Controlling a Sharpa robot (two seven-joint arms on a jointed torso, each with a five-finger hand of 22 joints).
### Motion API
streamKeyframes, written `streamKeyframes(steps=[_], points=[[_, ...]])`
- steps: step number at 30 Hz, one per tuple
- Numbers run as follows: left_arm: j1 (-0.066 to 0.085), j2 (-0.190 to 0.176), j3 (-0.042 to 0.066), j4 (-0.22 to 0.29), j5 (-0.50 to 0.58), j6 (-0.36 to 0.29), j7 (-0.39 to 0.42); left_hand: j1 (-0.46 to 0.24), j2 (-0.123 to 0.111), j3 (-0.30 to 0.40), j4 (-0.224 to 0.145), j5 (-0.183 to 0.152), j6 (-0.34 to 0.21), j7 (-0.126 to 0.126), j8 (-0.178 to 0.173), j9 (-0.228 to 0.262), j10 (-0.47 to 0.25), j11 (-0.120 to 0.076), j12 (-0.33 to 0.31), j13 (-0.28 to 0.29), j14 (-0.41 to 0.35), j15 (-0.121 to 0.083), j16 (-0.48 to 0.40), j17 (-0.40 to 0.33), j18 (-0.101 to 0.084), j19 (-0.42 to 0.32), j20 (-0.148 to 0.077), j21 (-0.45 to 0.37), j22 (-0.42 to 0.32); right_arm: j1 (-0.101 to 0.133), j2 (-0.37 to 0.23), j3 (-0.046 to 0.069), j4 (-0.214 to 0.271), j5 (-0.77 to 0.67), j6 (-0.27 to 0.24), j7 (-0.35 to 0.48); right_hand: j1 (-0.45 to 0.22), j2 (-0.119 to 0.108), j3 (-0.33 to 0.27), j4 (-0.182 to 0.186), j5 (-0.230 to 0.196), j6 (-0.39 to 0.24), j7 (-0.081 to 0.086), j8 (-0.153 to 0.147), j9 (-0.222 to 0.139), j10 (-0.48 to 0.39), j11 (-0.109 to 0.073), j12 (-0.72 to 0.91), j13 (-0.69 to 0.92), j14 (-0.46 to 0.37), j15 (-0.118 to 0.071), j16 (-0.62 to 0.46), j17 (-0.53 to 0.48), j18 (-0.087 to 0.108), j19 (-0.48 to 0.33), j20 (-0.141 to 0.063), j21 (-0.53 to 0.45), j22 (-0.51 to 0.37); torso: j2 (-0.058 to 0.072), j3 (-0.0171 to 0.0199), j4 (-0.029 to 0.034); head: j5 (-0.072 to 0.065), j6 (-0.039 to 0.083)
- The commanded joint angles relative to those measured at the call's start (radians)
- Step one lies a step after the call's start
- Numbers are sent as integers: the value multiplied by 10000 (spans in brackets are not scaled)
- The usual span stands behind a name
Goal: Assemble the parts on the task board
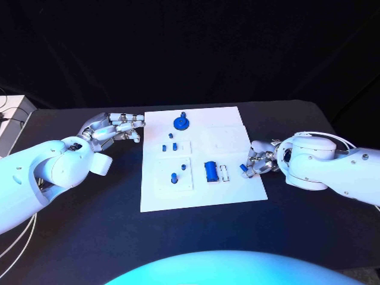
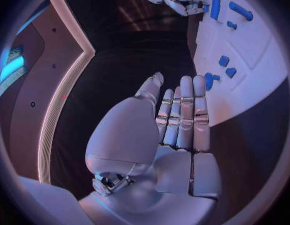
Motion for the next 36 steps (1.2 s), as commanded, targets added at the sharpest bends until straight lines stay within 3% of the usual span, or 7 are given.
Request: streamKeyframes(steps=[1, 3, 4, 8, 15, 23, 36], points=[[-5, 2, 6, 24, -12, 175, 30, -1, 64, 72, -5, 30, 86, 6, 21, 1, 18, 18, -62, -4, -69, -26, 62, 3, -12, 79, -9, -53, 16, -97, 17, -83, -150, 514, 406, 242, -200, 99, 1437, -1168, 746, -46, 83, -70, -1856, -104, 2, -59, -31, 1, 53, -73, 1, -48, 404, 65, -58, 1407, 3, 7, -1, 10, 3], [-5, -1, 6, 27, -12, 178, 27, 6, 66, 78, -8, 32, 90, 4, 22, 2, 20, 17, -62, -4, -69, -27, 62, 4, -12, 79, -10, -52, 18, -96, 17, -83, -164, 703, 439, 341, -262, 32, 2116, -1436, 496, -85, 130, -110, -1998, -160, 22, -93, -51, 5, 41, -75, 7, -38, 405, 66, -63, 1406, 2, 5, -3, 9, 3], [-5, -3, 6, 29, -13, 180, 25, 16, 71, 89, -14, 34, 92, 4, 23, 2, 22, 17, -63, -5, -70, -29, 62, 4, -11, 79, -12, -52, 21, -95, 18, -83, -164, 809, 455, 415, -803, -182, 2905, -1757, 606, -15, 144, -41, -2095, -136, 5, -80, -66, 3, 97, -87, 4, -27, 405, 87, -66, 1404, 3, 5, -5, 10, 3], [-5, -5, 6, 32, -14, 185, 22, 32, 85, 107, -21, 37, 94, 5, 23, 2, 23, 18, -65, -5, -73, -30, 62, 4, -9, 80, -14, -50, 26, -90, 18, -83, -143, 1014, 445, 556, -1258, -79, 3371, -2084, 670, -76, 153, 17, -2073, -127, 21, -46, -79, 9, 75, -90, 11, -12, 401, 105, -61, 1404, 7, 10, -5, 12, 5], [-5, -10, 6, 30, -19, 191, 11, 32, 85, 107, -21, 37, 94, 5, 23, 2, 23, 18, -65, -5, -73, -30, 62, 4, -9, 80, -14, -50, 26, -52, -2, -81, -65, 1523, 255, 598, -1300, -95, 3169, -2220, 669, -66, 121, 65, -2036, -114, 9, -11, -91, 17, 69, -90, 14, -9, 407, 103, -62, 1402, 7, 13, -4, 29, -3], [-5, -7, 6, 26, -28, 202, -6, 15, 60, 198, -38, 36, 102, 7, 22, 1, 30, 20, -96, -5, -80, -29, 70, 7, -9, 66, -17, -41, 90, 126, -75, -76, 196, 2286, 3, 368, -1123, -84, 2483, -2190, 789, 0, 87, 35, -2154, -130, -6, 0, -115, 19, 59, -103, 0, -14, 412, 90, -80, 1397, 3, 13, -7, 39, -32], [-5, -2, 6, 39, -55, 246, -22, -17, 39, 214, -36, 29, 107, 2, 21, 1, -4, 33, -119, -5, -84, -20, 70, 6, -9, 61, -13, -47, 109, 283, -1, -71, 611, 2866, -238, 120, -1063, -66, 2282, -2197, 818, 39, 70, 37, -2221, -124, -10, 18, -126, 17, 51, -117, -17, -14, 418, 84, -108, 1393, 6, 6, -1, 11, -22]])
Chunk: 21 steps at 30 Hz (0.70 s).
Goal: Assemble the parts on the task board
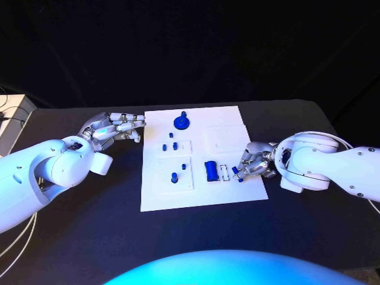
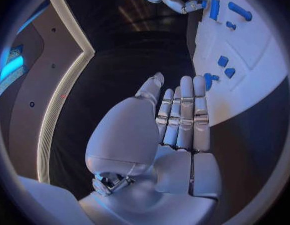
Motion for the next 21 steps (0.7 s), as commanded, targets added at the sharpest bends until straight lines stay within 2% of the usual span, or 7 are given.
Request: streamKeyframes(steps=[1, 5, 10, 18, 20, 21], points=[[-4, 10, 6, 44, -56, 206, 47, -17, 39, 60, 6, 30, 32, 0, 21, 1, -4, 33, -54, -5, -48, 16, 31, 6, -10, 61, -13, -47, 13, 6, 114, 0, 8, 331, -144, -146, 139, 45, 879, -928, 49, 60, -16, 40, 9, 19, -71, 42, -8, 17, 50, -40, -5, 41, 454, 48, -58, 1398, 1, -5, -6, -13, 10], [-4, 6, 6, 67, -71, 200, 93, -66, 17, 42, 27, 21, 25, -4, 23, 2, -15, 34, -50, -3, -47, 22, 38, 8, -11, 62, -4, -62, 13, 8, 294, -1, -88, 269, -253, -238, 113, 31, 807, -903, 37, 67, -19, 42, -7, 26, -72, 60, -3, 14, 49, -54, -24, 40, 454, 46, -63, 1397, 6, -12, -15, -14, 12], [-4, -2, 7, 88, -77, 218, 119, -144, -39, -43, 73, 13, 19, -6, 26, 4, -25, 31, -33, -2, -44, 30, 42, 9, -15, 69, 11, -91, -13, 7, 508, -3, -247, 183, -364, -342, 123, 44, 747, -875, 40, 76, -21, 41, -32, 22, -73, 64, -5, 17, 47, -58, -33, 38, 454, 44, -69, 1396, 5, -4, 10, -30, 5], [-4, -25, 7, 100, -79, 222, 119, -144, -39, -43, 73, 13, 19, -6, 26, 4, -25, 31, -33, -2, -44, 30, 42, 9, -15, 69, 11, -91, -13, -19, 735, -7, -363, 121, -440, -397, 78, 13, 598, -780, -4, 96, -25, 33, -77, 20, -71, 76, -5, 13, 49, -81, -62, 39, 454, 44, -96, 1391, 9, -2, 11, 22, -29], [-4, -27, 7, 104, -79, 225, 118, -144, -39, -43, 73, 13, 19, -6, 26, 4, -25, 31, -33, -2, -44, 30, 42, 9, -15, 69, 11, -91, -13, -21, 763, -8, -379, 102, -457, -404, 25, -34, 425, -719, 199, 121, -21, 36, -92, 26, -73, 88, -1, 18, 52, -73, -56, 39, 454, 45, -103, 1390, 6, -5, 9, 34, -37], [-4, -28, 7, 106, -79, 225, 117, -144, -39, -43, 73, 13, 19, -6, 26, 4, -25, 31, -33, -2, -44, 30, 42, 9, -15, 69, 11, -91, -13, -22, 771, -8, -385, 91, -467, -406, -1, -64, 262, -682, 457, 132, -24, 37, -98, 33, -74, 98, 3, 15, 56, -77, -60, 40, 455, 44, -108, 1389, 6, -5, 9, 34, -37]])
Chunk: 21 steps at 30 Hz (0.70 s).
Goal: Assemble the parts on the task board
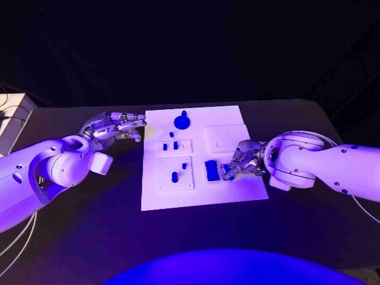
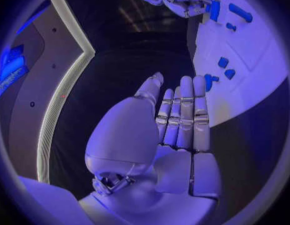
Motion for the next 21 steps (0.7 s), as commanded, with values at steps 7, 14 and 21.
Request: streamKeyframes(steps=[7, 14, 21], points=[[-3, -5, 6, 39, -58, 195, 95, -89, 16, 2, 28, 13, 19, -6, 26, 3, -25, 31, -34, -2, -45, 29, 42, 9, -15, 69, 11, -45, -11, -13, 79, 0, -86, -151, -76, -110, 180, 71, -332, -385, 264, 152, 0, 17, -158, 16, -73, 56, -13, 16, 48, -33, -19, 39, 458, 43, -88, 1391, -10, 6, -17, 41, -32], [-3, -11, 6, 40, -58, 195, 87, -89, 16, 2, 28, 13, 19, -6, 26, 3, -25, 31, -34, -2, -45, 29, 42, 9, -15, 69, 11, -45, -11, -19, 94, 0, -83, -170, -15, -154, 99, 15, -521, -247, 149, 175, 2, 18, -202, 12, -68, 42, -27, 11, 54, -49, -38, 43, 459, 45, -124, 1384, -14, 7, -14, 33, -44], [-3, -15, 6, 39, -58, 199, 79, -89, 16, 2, 28, 13, 19, -6, 26, 3, -25, 31, -34, -2, -45, 29, 42, 9, -15, 69, 11, -45, -11, -22, 98, 0, -86, -176, -115, -152, -23, 52, -1649, 289, 220, 211, 25, 31, -237, 28, -43, 48, -45, 13, 74, -63, -65, 56, 470, 63, -161, 1380, -9, 9, -17, 29, -30]])
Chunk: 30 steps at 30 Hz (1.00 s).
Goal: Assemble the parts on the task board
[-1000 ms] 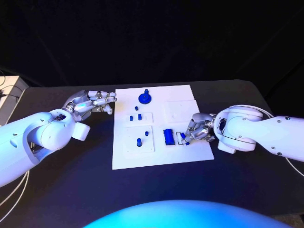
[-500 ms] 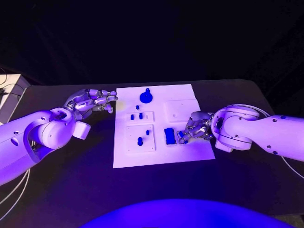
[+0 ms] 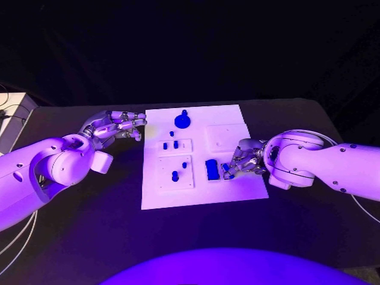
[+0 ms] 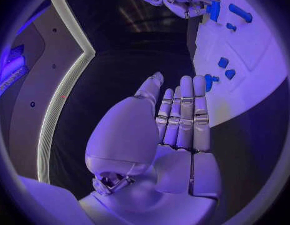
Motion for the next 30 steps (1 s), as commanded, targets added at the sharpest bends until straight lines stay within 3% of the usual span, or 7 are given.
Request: streamKeyframes(steps=[1, 6, 9, 15, 22, 30], points=[[-3, 3, 6, 27, -45, 178, 78, -90, 15, 2, 29, 13, 20, -6, 26, 3, -25, 31, -34, -2, -45, 29, 42, 8, -15, 70, 11, -45, -9, -13, 13, -3, 3, -106, -48, -20, -37, 9, -369, 168, -53, 39, 64, -16, -42, -44, -20, 64, -6, 14, 74, -62, -11, 59, 470, 67, -76, 1372, 2, -1, -1, -7, 13], [-3, 0, 6, 27, -45, 185, 70, -90, 15, 2, 29, 13, 20, -6, 26, 3, -25, 31, -34, -2, -45, 29, 42, 8, -15, 70, 11, -45, -9, -13, 11, -3, 32, -107, -137, 60, -122, -128, -940, 444, -70, 64, 77, -3, -50, -42, 0, 61, -19, 9, 90, -79, -37, 62, 473, 75, -89, 1372, 6, -2, 4, -5, 7], [-3, -4, 6, 26, -45, 189, 62, -90, 15, 2, 29, 13, 20, -6, 26, 3, -25, 31, -34, -2, -45, 29, 42, 8, -15, 70, 11, -45, -9, -14, -1, -3, 60, -108, -191, 101, -83, -41, -1389, 682, -48, 60, 78, 0, -51, -24, 3, 87, -17, 6, 94, -77, -48, 67, 478, 84, -104, 1370, 6, 0, 5, -3, 7], [-2, -10, 6, 26, -45, 192, 55, -90, 15, 2, 29, 13, 20, -6, 26, 3, -25, 31, -34, -2, -45, 29, 42, 8, -15, 70, 11, -45, -9, -14, -16, -2, 83, -118, -251, 143, 24, 18, -1632, 839, -41, 76, 79, 8, -55, -20, 6, 83, -30, 8, 87, -64, -60, 66, 480, 77, -109, 1371, -1, -2, 1, -5, -8], [-2, -12, 6, 22, -45, 192, 50, -90, 15, 2, 29, 13, 20, -6, 26, 3, -25, 31, -34, -2, -45, 29, 42, 8, -15, 70, 11, -45, -9, -15, -27, -1, 93, -121, -273, 153, -68, 137, -1618, 935, 23, 89, 71, 9, -60, -4, -3, 110, -16, 9, 83, -63, -63, 65, 485, 76, -103, 1372, 1, 0, 0, -16, -3], [-2, -15, 6, 20, -45, 189, 50, -10, 91, -161, 92, 24, 18, -7, 26, 3, -71, 34, 34, -3, -47, 32, 35, -8, -11, 135, 16, -158, -79, -15, -42, -1, 105, -126, -260, 128, 67, 534, -1361, 887, 249, 124, 23, 18, -63, 29, -41, 124, -7, 11, 54, -52, -58, 56, 492, 54, -69, 1378, 1, 3, 0, -33, -1]])
